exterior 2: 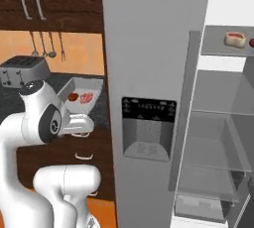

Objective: Place one tomato and one steak in each tupperware on the nearby counter, to pack two identical lunches.

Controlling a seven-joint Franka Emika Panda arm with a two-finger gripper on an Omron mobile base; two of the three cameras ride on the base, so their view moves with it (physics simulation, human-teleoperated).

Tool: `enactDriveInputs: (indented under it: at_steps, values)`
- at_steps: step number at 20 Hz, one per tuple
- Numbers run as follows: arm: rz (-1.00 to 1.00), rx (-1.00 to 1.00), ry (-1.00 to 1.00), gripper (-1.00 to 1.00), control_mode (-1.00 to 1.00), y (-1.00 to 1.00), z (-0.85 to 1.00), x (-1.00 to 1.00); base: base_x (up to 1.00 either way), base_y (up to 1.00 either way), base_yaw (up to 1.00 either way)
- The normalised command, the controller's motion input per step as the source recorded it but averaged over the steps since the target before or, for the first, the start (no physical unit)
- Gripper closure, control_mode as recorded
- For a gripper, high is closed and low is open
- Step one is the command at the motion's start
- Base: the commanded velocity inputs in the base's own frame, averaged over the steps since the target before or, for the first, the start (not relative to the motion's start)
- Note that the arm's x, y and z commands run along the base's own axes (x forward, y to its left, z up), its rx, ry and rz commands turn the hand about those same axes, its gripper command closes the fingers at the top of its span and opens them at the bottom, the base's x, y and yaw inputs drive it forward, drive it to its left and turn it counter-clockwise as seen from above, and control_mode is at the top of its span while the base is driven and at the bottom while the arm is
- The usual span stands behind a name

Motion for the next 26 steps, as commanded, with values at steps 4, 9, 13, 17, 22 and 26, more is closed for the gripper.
enactDriveInputs:
  at_steps: [4,9,13,17,22,26]
  values:
    - [0.0,0.0,0.0,-1.0,1.0,0.0,0.0,0.0,0.03,-1.0,-0.04]
    - [0.0,0.0,0.0,-1.0,1.0,0.0,0.0,0.0,0.07,-1.0,0.0]
    - [0.0,0.0,0.0,-1.0,1.0,0.0,0.0,0.0,0.2,-0.84,-0.01]
    - [0.0,0.0,0.0,-1.0,1.0,0.0,0.0,0.0,0.33,-0.39,-0.08]
    - [0.0,0.0,0.0,-1.0,1.0,0.0,0.0,0.0,0.38,-0.06,-0.21]
    - [0.0,0.0,0.0,-1.0,1.0,0.0,0.0,0.0,0.32,-0.23,-0.25]
